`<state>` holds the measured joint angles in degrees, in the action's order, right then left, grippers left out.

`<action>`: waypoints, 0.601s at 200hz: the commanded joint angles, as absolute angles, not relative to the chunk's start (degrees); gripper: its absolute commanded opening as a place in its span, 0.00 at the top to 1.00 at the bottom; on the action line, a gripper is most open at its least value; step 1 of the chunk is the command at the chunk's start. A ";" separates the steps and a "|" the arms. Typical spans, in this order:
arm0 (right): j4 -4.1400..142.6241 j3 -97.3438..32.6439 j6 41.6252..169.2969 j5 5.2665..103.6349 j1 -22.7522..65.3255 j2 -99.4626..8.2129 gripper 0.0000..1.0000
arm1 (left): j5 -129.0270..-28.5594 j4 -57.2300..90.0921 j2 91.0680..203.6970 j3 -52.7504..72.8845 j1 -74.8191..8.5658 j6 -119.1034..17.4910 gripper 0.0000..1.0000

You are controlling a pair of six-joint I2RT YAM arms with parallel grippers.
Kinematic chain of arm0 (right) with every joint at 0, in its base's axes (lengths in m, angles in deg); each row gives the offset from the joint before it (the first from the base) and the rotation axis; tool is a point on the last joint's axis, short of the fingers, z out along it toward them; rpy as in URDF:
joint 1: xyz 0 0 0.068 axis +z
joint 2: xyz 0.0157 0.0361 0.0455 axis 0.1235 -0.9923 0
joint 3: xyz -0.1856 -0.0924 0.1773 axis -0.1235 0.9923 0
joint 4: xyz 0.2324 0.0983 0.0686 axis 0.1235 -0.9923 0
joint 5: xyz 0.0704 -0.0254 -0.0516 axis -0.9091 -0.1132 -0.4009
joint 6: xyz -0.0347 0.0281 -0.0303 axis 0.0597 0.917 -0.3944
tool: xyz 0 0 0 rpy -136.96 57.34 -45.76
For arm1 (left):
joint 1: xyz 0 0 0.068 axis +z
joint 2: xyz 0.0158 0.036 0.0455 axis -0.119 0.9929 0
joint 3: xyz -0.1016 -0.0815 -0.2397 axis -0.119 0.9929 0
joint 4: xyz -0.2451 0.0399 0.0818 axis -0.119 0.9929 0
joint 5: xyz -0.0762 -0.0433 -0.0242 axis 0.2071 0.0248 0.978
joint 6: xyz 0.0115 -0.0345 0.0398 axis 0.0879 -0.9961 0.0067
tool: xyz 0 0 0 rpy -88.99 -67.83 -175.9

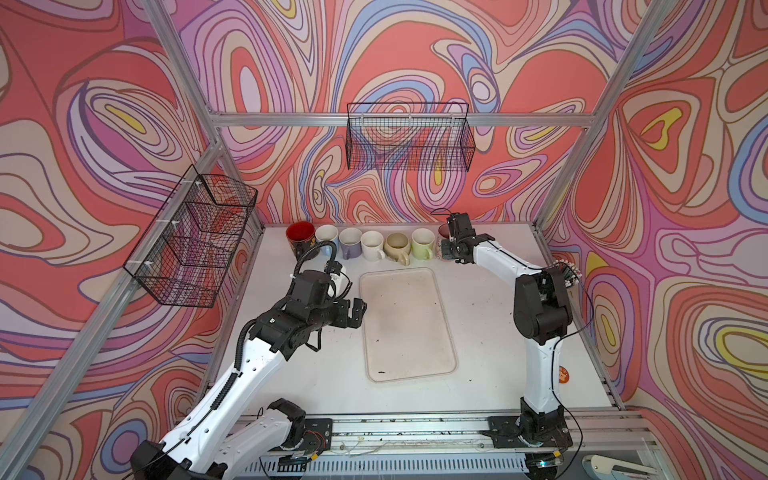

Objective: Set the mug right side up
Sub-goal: 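Lower the pink mug upright beside the pale green mug with the right gripper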

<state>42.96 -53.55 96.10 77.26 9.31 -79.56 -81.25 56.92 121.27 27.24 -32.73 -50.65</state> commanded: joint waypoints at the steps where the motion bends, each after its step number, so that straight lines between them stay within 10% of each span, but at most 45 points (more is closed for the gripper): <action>1: 46.30 -55.70 95.59 75.51 9.05 -80.62 1.00 | -82.32 58.27 121.71 27.75 -33.00 -49.58 0.00; 120: 46.24 -51.17 95.01 70.72 9.08 -79.51 0.87 | -81.95 58.27 122.28 27.59 -32.90 -49.71 0.00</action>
<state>45.13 -52.77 95.05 72.95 9.00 -79.88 -81.62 56.92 122.12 27.24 -32.73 -50.65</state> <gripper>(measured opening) 0.187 0.999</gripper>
